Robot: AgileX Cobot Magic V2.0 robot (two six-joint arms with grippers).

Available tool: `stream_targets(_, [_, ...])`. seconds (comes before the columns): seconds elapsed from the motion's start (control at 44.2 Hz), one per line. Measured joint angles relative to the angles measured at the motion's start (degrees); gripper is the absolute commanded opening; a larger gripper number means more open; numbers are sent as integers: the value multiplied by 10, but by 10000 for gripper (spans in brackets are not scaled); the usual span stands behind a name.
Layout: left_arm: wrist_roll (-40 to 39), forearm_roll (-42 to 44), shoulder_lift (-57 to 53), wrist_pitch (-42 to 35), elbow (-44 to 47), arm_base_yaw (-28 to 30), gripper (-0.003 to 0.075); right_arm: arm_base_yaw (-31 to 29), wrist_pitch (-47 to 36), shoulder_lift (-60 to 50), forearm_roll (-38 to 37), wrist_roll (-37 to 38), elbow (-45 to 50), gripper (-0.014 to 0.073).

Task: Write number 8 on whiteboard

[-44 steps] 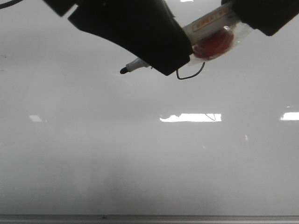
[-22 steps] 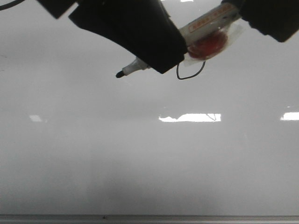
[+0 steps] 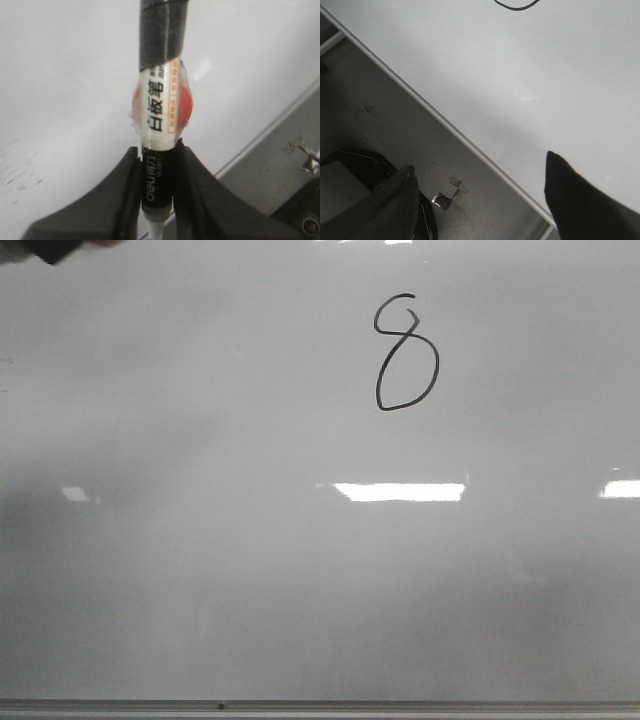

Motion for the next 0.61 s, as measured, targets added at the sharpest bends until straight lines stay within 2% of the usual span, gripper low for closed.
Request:
stream_targets(0.136, [-49,5,-5,-35,22,97,88,-1,1,0,0,0,0,551])
stream_targets(0.294, [-87,-12,5,-131,69,196,88,-1,1,0,0,0,0,551])
stream_targets(0.452, [-91,-46,51,-200,93,250,88,-1,1,0,0,1,0,551])
stream_targets(0.61, [-91,-57,110,-240,96,268,89,-1,1,0,0,1,0,551])
